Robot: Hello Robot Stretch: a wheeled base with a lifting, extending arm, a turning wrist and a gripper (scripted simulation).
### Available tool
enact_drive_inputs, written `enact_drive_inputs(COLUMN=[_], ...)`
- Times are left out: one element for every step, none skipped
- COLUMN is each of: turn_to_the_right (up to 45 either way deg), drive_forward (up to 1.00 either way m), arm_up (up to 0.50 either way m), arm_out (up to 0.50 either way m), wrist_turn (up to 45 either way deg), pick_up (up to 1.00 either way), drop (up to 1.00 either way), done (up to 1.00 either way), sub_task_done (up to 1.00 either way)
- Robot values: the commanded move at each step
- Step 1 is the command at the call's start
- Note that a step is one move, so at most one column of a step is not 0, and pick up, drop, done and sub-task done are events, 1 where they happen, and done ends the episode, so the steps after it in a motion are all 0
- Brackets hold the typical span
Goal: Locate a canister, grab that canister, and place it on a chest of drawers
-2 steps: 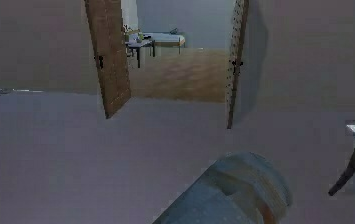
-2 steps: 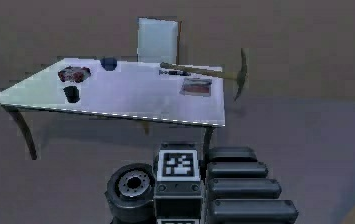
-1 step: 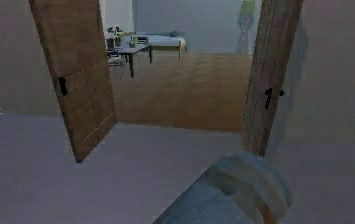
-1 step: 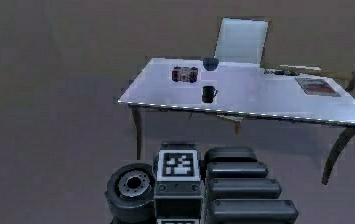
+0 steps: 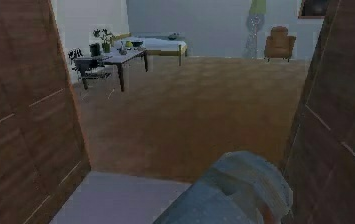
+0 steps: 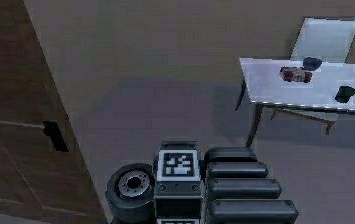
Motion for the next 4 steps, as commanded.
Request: enact_drive_inputs(turn_to_the_right=[6.0,0.0,3.0,0.0], drive_forward=[0.00,0.20,0.00,1.00], arm_up=[0.00,0.00,0.00,0.00], arm_out=[0.00,0.00,0.00,0.00], wrist_turn=[0.0,0.0,0.0,0.0], pick_up=[0.00,0.00,0.00,0.00], drop=[0.00,0.00,0.00,0.00], done=[0.00,0.00,0.00,0.00], sub_task_done=[0.00,0.00,0.00,0.00])
